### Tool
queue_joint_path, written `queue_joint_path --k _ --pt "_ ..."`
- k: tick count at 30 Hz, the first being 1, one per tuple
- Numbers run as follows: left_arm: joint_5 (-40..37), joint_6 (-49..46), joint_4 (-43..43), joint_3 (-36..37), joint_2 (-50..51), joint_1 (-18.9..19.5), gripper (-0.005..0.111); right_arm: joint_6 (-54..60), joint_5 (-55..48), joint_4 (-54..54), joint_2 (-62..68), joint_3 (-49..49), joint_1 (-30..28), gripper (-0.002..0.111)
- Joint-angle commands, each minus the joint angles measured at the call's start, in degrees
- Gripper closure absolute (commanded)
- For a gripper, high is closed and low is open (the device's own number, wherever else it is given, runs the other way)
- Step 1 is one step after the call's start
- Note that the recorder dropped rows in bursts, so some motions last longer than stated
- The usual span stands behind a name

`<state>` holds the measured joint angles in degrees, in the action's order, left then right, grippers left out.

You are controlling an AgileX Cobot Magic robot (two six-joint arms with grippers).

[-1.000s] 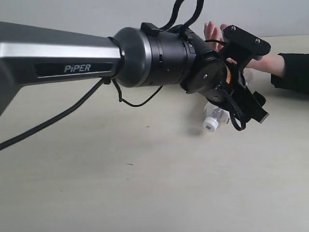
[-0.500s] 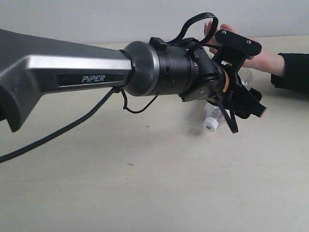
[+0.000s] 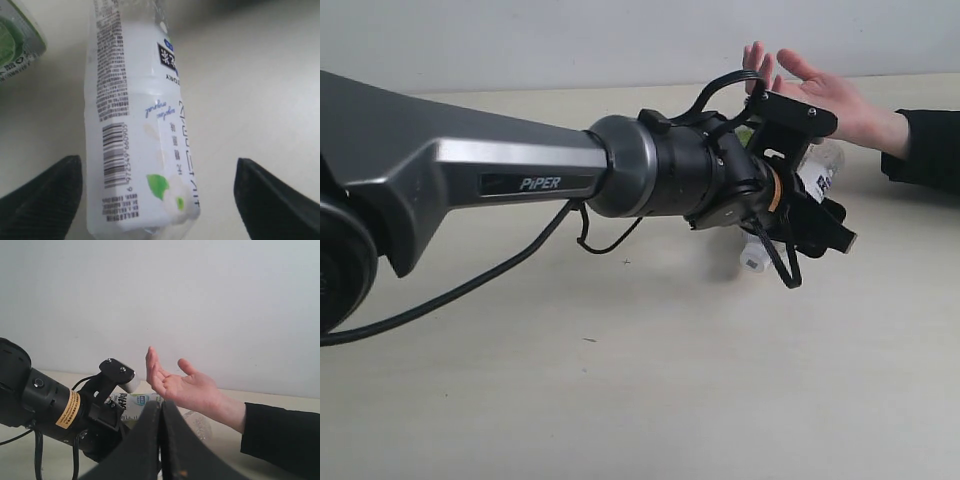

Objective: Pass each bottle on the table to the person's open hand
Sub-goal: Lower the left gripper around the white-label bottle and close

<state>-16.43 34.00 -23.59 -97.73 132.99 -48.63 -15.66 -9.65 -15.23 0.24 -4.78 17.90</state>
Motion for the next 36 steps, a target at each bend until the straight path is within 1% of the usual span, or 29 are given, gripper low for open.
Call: queue_joint_path --k 1,25,29,31,36 --pt "2.24 0.67 -0.82 -0.37 -0.29 0.31 0.027 -0.03 0.81 0.02 -0.24 0.38 0.11 0.108" --pt "2.46 1.07 -1.35 -0.37 -0.29 1.24 0.027 -0.03 0.81 0.02 -0.24 0.38 0.11 0.108" --pt "2.35 1.07 -1.14 -0.37 1.08 1.23 0.027 -0.03 0.81 0.02 -0.24 0.38 0.11 0.108" --pt "3.60 1.07 -1.24 -0.37 1.61 1.23 0.027 -0.03 0.81 0.02 -0.24 0.38 0.11 0.108" --pt "3.73 1.07 -1.24 -0.37 1.71 1.23 0.027 -0.03 0.81 0.02 -0.24 0.38 0.11 0.108"
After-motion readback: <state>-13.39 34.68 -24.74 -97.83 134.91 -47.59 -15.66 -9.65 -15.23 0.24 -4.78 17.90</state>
